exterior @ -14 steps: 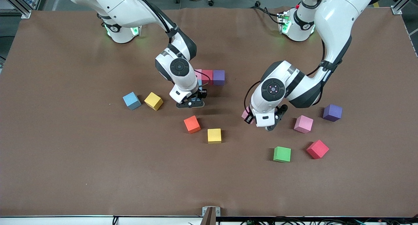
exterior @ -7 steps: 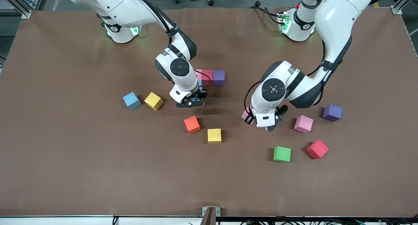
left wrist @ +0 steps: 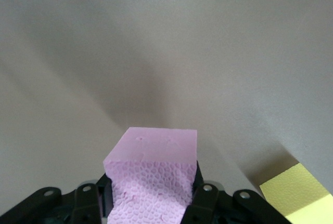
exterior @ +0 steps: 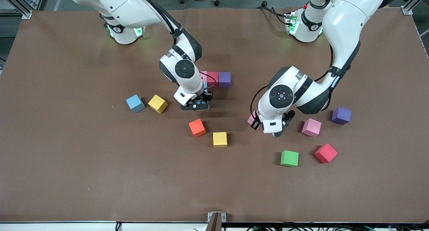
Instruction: Arrange 11 blocks into digit 3
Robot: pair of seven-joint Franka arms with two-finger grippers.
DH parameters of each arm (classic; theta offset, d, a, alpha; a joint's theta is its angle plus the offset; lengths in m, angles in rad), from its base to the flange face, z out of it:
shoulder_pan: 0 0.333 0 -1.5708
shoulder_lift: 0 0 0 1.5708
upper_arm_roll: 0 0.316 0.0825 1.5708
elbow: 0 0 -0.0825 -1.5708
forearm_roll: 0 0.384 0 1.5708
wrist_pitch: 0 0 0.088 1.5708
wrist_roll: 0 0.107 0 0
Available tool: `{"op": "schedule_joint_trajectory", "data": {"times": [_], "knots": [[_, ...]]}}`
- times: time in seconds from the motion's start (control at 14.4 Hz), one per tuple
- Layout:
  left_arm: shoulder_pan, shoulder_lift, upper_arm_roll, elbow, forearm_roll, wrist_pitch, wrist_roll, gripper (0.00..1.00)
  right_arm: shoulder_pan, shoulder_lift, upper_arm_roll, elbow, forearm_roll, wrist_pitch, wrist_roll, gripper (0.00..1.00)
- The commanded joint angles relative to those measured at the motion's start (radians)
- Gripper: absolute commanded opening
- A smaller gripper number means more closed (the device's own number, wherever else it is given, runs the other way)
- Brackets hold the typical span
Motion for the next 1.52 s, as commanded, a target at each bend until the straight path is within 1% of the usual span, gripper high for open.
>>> {"op": "schedule_joint_trajectory", "data": {"times": [0.0,0.55,0.76,0.9,1.04,1.11,1.18,1.25,1.45], "knots": [[-0.003,0.009,0.0,0.025,0.002,-0.007,0.007,0.13,0.011,0.005,-0.003,-0.003,-0.009,-0.019,0.027,0.01],[-0.001,0.012,0.001,0.024,0.003,0.006,0.013,0.13,0.011,0.004,-0.003,-0.012,-0.009,-0.011,0.027,0.01],[-0.001,0.012,0.001,0.024,0.002,0.009,-0.002,0.13,0.011,0.004,-0.003,-0.012,-0.009,-0.012,0.027,0.04],[-0.001,0.012,0.001,0.024,-0.004,0.009,-0.005,0.13,0.008,0.004,-0.003,-0.011,-0.009,-0.018,0.027,0.17],[-0.003,0.012,0.001,0.024,-0.009,0.019,-0.026,0.13,0.007,0.004,-0.003,-0.009,-0.009,-0.025,0.025,0.23],[-0.004,0.013,0.001,0.024,-0.007,0.021,-0.04,0.12,0.005,0.004,-0.003,-0.009,-0.009,-0.025,0.024,0.38],[-0.006,0.015,0.001,0.024,-0.009,0.021,-0.048,0.12,0.005,0.004,-0.005,-0.011,-0.009,-0.025,0.022,0.8],[-0.007,0.019,0.001,0.025,-0.01,0.021,-0.057,0.12,0.005,0.004,-0.005,-0.009,-0.009,-0.025,0.021,1.0],[-0.012,0.03,0.001,0.025,-0.012,0.021,-0.088,0.12,0.002,0.004,-0.005,-0.008,-0.011,-0.025,0.019,1.0]]}}
